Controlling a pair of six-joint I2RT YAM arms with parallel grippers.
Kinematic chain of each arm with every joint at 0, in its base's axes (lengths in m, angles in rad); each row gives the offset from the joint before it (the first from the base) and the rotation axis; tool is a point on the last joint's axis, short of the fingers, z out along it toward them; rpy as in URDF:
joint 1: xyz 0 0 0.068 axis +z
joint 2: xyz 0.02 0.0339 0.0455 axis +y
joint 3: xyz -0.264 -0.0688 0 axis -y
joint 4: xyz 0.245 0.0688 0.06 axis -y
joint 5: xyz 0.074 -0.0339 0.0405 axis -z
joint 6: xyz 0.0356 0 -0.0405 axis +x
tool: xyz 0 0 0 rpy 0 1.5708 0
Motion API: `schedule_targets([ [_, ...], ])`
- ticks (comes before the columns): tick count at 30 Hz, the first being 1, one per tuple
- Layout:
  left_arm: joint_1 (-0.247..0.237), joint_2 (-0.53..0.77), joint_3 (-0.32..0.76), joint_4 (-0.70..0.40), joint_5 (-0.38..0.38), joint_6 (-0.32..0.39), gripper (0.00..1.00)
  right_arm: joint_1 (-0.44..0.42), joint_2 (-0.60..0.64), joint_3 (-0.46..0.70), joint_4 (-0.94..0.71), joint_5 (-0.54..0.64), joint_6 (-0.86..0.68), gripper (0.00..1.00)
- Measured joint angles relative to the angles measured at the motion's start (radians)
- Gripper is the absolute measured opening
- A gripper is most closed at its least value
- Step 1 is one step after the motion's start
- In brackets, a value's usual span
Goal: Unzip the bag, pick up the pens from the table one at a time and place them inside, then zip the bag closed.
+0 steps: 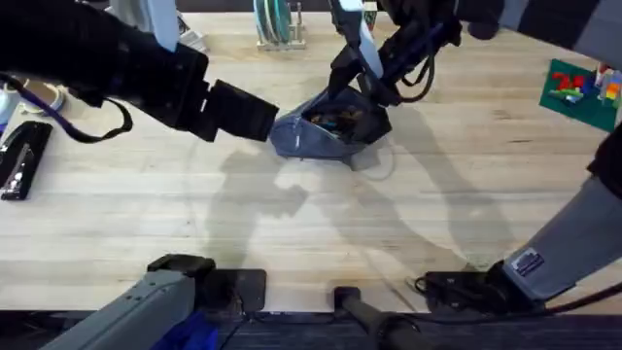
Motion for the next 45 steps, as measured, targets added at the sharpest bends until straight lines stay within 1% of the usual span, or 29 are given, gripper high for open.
schedule_targets([
  [13, 0.000, 0.000, 0.000, 0.000, 0.000, 0.000, 0.995, 0.000, 0.000, 0.000, 0.001, 0.000, 0.001, 0.997],
  [18, 0.000, 0.000, 0.000, 0.000, 0.000, 0.000, 0.995, 0.000, -0.008, 0.000, 0.002, 0.001, 0.023, 0.997],
  [28, 0.000, 0.000, 0.000, 0.008, 0.000, 0.000, 0.995, 0.000, -0.168, 0.000, 0.003, 0.015, 0.111, 0.997],
  [32, 0.000, 0.000, 0.000, 0.007, 0.000, 0.000, 0.995, 0.000, -0.194, 0.000, 0.002, 0.040, 0.207, 0.998],
  [36, 0.000, 0.000, 0.000, 0.007, 0.000, 0.000, 0.996, 0.000, -0.207, 0.000, 0.001, 0.086, 0.342, 0.998],
  [40, 0.000, 0.000, 0.000, 0.007, 0.000, 0.001, 0.995, 0.000, -0.234, 0.000, -0.001, 0.152, 0.481, 0.996],
  [45, 0.000, 0.000, 0.000, 0.007, 0.000, 0.005, 0.995, 0.000, -0.286, 0.000, -0.007, 0.263, 0.662, 0.997],
])
